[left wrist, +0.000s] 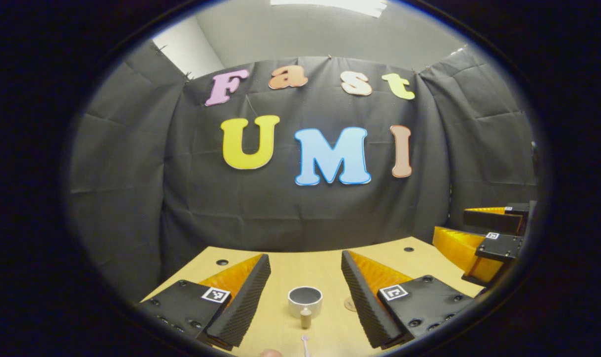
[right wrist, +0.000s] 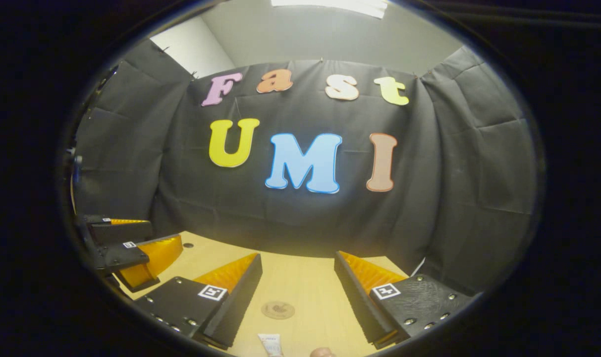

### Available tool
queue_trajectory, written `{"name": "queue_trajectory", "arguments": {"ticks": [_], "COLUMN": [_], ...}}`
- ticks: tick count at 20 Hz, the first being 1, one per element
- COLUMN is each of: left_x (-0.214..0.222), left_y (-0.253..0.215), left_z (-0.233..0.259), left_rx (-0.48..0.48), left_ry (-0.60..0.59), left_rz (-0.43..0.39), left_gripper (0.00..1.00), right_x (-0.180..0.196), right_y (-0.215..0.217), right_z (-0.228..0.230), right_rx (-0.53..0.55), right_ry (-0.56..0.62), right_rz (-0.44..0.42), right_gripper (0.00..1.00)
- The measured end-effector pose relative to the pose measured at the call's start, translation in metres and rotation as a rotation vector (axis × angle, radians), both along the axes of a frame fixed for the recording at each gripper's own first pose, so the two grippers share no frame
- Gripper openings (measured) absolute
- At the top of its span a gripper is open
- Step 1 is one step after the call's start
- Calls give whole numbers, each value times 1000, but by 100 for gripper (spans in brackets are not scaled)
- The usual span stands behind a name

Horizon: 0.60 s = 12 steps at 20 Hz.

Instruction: Put the toothbrush and toothpaste on the desktop into the cup, then pick up the cup and place it on the coaster on the desktop.

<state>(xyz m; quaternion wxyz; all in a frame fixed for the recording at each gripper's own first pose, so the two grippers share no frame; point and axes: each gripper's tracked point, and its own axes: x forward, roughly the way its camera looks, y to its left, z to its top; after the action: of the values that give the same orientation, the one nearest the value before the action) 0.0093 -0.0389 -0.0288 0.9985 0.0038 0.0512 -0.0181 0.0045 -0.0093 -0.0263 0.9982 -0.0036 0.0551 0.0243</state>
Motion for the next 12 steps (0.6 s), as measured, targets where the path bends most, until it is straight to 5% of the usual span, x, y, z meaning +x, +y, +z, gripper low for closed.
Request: {"name": "queue_trajectory", "arguments": {"ticks": [12], "left_x": [-4], "left_y": [-22], "left_z": [-101], "left_rx": [-44], "left_ry": [387], "left_rz": [-43], "left_gripper": [94], "right_x": [-3], "right_y": [17], "right_z": [-97], "right_rx": [16], "right_ry": [389], "right_rz": [128], "right_gripper": [91]}}
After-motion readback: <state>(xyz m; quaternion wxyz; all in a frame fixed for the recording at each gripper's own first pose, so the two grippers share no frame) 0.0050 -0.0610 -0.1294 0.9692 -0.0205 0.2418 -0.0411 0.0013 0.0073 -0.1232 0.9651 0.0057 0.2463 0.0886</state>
